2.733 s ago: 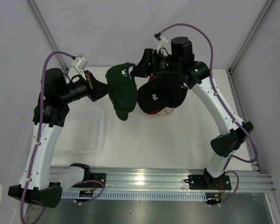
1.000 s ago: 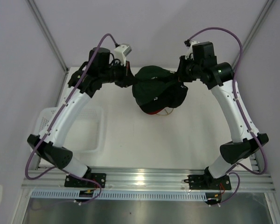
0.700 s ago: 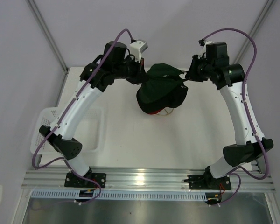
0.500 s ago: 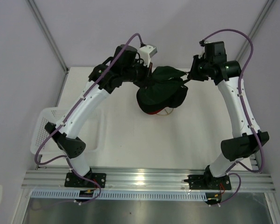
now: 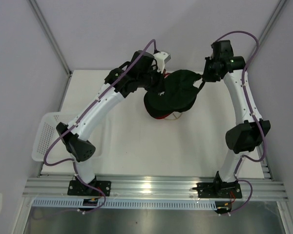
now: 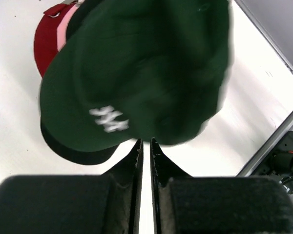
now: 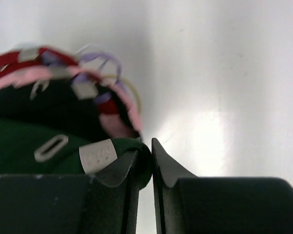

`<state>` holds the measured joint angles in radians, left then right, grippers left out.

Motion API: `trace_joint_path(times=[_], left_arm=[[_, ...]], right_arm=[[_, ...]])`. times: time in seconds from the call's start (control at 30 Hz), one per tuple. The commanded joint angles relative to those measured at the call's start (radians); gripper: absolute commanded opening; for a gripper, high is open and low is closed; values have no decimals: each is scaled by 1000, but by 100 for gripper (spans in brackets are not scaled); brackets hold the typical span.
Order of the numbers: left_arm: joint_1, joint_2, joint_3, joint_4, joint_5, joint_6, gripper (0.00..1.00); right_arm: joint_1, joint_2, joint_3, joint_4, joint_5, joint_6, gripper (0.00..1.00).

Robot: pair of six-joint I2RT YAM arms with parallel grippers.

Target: Stack the hats

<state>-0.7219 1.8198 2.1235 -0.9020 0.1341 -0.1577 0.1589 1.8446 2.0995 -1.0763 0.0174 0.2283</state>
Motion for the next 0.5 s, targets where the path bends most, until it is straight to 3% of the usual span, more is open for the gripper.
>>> trace_joint_path(times=[0.0, 0.03, 0.13, 0.27, 0.33, 0.47], left_arm=[[12, -5, 43, -35, -7, -20, 13], [10, -2, 41, -35, 1, -26, 17], [12, -11, 3, -19, 6, -48, 45], [22, -85, -123, 80, -74, -109, 68], [64, -141, -218, 178, -56, -187, 75], [166, -227, -463, 427, 116, -356, 75]], right_arm=[[-53, 83, 96, 6, 122, -41, 17], [-53, 99, 109, 1, 130, -46, 18], [-55, 154, 149, -5, 125, -63, 18], [-53, 180, 143, 3, 58, -72, 18], [-53, 179, 131, 29, 27, -70, 18], [-55, 182, 108, 73, -45, -87, 20]])
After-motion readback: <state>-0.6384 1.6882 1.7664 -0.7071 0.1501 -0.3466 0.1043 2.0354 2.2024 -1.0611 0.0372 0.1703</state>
